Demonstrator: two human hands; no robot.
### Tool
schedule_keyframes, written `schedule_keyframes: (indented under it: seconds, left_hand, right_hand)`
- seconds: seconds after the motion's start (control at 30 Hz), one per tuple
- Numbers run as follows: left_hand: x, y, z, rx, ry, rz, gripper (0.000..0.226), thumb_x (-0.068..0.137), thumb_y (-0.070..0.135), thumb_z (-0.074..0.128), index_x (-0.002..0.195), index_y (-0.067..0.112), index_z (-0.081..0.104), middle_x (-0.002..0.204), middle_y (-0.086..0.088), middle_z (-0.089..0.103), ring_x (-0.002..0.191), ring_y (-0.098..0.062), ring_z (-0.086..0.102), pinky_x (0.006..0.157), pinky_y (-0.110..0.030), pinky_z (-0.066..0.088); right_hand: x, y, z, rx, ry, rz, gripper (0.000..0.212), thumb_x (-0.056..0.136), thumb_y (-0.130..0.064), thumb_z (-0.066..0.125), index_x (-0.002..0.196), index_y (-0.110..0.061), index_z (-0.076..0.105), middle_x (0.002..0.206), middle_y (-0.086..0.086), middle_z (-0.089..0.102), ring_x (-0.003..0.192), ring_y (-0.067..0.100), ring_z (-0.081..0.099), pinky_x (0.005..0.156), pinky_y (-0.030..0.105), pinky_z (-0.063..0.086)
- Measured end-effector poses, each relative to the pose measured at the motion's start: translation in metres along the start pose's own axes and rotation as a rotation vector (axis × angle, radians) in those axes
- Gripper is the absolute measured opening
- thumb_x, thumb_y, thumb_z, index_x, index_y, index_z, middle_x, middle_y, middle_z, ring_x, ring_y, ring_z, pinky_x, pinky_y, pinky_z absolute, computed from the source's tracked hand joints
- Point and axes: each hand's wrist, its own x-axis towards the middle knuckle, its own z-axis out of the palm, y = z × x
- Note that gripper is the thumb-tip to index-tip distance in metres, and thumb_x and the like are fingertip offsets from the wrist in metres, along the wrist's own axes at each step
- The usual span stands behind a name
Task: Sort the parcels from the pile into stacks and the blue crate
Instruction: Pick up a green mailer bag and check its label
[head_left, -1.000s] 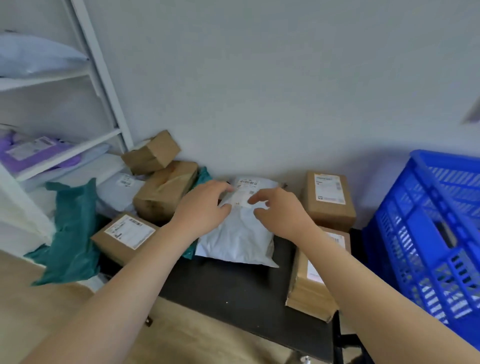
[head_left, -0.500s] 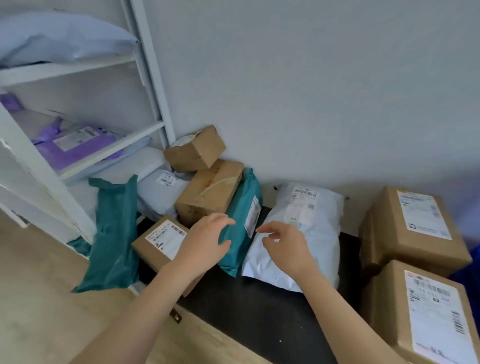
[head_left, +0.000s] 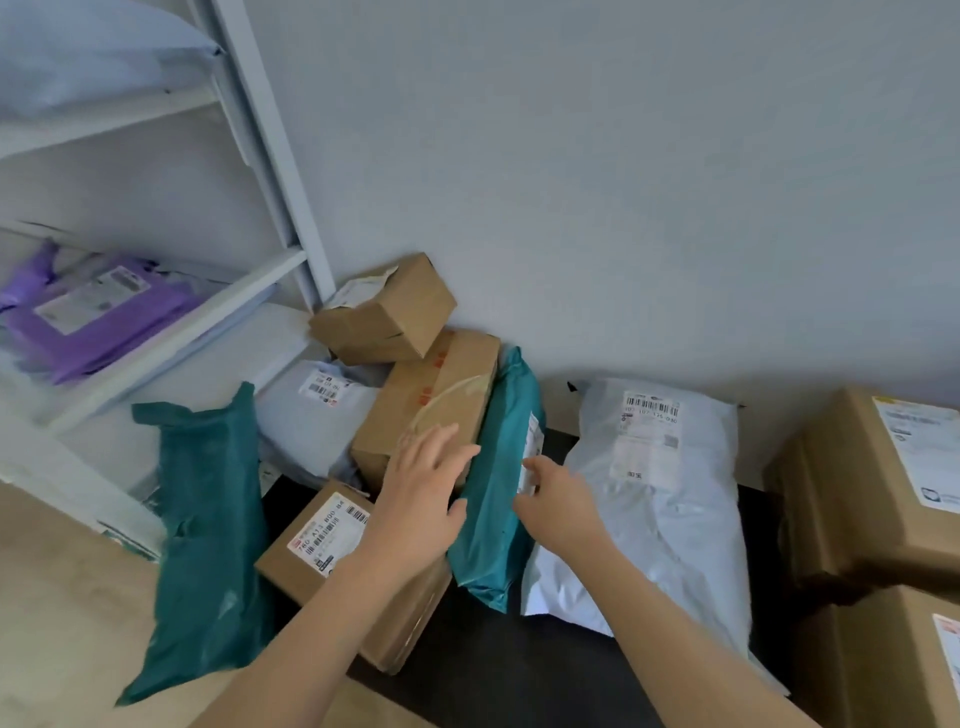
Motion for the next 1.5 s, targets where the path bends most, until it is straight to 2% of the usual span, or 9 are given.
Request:
schedule_keyframes:
  seconds: [0.3, 0.53, 0.67, 0.87, 1.0, 1.13, 1.3, 1.4, 1.5]
  left_hand:
    - [0.038, -0.025, 0.006, 0.006, -0.14, 0.091, 0.053, 0.093, 0.023, 0.054, 0.144, 0.029, 0.037, 0.158, 0.002, 0.016, 0.147, -0.018, 0.007, 0.119, -0.045, 0.008]
    - [0.046, -0.032, 0.008, -0.127, -0.131, 0.125, 0.048, 0.094, 0.022, 0.054, 0.14, 0.028, 0.041, 0.154, 0.007, 0.021, 0.142, -0.014, 0.021, 0.115, -0.029, 0.019]
    - [0.051, -0.028, 0.009, -0.211, -0.133, 0.103, 0.047, 0.094, 0.018, 0.055, 0.139, 0.023, 0.044, 0.152, 0.007, 0.025, 0.131, -0.015, 0.038, 0.108, -0.023, 0.029]
    - [0.064, -0.007, -0.001, -0.55, -0.15, -0.152, 0.049, 0.097, 0.029, 0.053, 0.142, 0.019, 0.039, 0.144, 0.003, 0.042, 0.132, -0.013, 0.039, 0.104, -0.022, 0.029]
    - [0.079, 0.012, -0.009, -0.857, -0.23, -0.369, 0.058, 0.092, 0.044, 0.055, 0.139, 0.014, 0.039, 0.13, 0.002, 0.053, 0.107, -0.014, 0.056, 0.092, -0.029, 0.046]
    - [0.084, 0.021, -0.019, -0.989, -0.219, -0.424, 0.044, 0.087, 0.048, 0.062, 0.119, 0.023, 0.045, 0.104, 0.012, 0.057, 0.081, 0.001, 0.053, 0.064, -0.018, 0.042]
    - [0.092, 0.025, -0.027, -1.302, -0.342, -0.657, 0.104, 0.051, 0.062, 0.084, 0.136, 0.015, 0.046, 0.126, -0.004, 0.06, 0.108, -0.023, 0.059, 0.084, -0.035, 0.05]
    - [0.094, 0.023, -0.021, -1.378, -0.33, -0.703, 0.088, 0.049, 0.043, 0.087, 0.126, 0.011, 0.058, 0.107, -0.012, 0.071, 0.094, -0.029, 0.068, 0.074, -0.035, 0.055]
    - [0.093, 0.023, -0.023, -1.382, -0.311, -0.67, 0.047, 0.068, 0.022, 0.081, 0.11, 0.008, 0.068, 0.093, -0.014, 0.074, 0.089, -0.032, 0.07, 0.084, -0.041, 0.056]
  right_hand:
    - [0.027, -0.011, 0.04, -0.04, -0.035, 0.258, 0.059, 0.082, -0.044, 0.066, 0.12, -0.008, 0.038, 0.113, 0.009, 0.06, 0.1, 0.026, 0.063, 0.082, 0.037, 0.054]
    - [0.033, -0.007, 0.036, 0.029, -0.052, 0.275, 0.01, 0.089, -0.019, 0.052, 0.087, -0.012, 0.047, 0.099, 0.013, 0.067, 0.09, 0.028, 0.067, 0.083, 0.037, 0.055]
    - [0.033, -0.009, 0.029, 0.135, 0.031, 0.241, 0.028, 0.089, -0.011, 0.05, 0.067, -0.016, 0.034, 0.068, 0.0, 0.043, 0.07, 0.019, 0.049, 0.067, 0.032, 0.044]
    - [0.021, -0.028, -0.006, 0.166, 0.298, 0.11, 0.027, 0.091, -0.014, 0.05, 0.069, -0.014, 0.036, 0.063, -0.003, 0.039, 0.055, 0.009, 0.033, 0.047, 0.02, 0.025]
    - [0.008, -0.042, -0.03, 0.069, 0.381, -0.021, 0.027, 0.089, -0.013, 0.051, 0.068, -0.017, 0.034, 0.06, -0.003, 0.039, 0.054, 0.009, 0.032, 0.049, 0.023, 0.026]
    - [-0.008, -0.048, -0.037, -0.049, 0.41, -0.173, 0.025, 0.082, -0.012, 0.055, 0.066, -0.019, 0.036, 0.059, -0.002, 0.044, 0.054, 0.012, 0.036, 0.053, 0.027, 0.031]
    - [-0.021, -0.053, -0.031, -0.003, 0.397, -0.281, 0.008, 0.074, -0.02, 0.061, 0.066, -0.017, 0.058, 0.086, 0.005, 0.073, 0.082, 0.024, 0.068, 0.072, 0.038, 0.055]
    - [-0.029, -0.06, -0.036, 0.124, 0.381, -0.272, 0.013, 0.074, -0.028, 0.066, 0.065, -0.019, 0.067, 0.087, -0.003, 0.075, 0.084, 0.015, 0.069, 0.078, 0.036, 0.056]
    - [-0.034, -0.059, -0.053, 0.334, 0.5, -0.158, 0.018, 0.081, -0.031, 0.068, 0.07, -0.017, 0.07, 0.093, -0.011, 0.073, 0.086, 0.006, 0.067, 0.08, 0.026, 0.053]
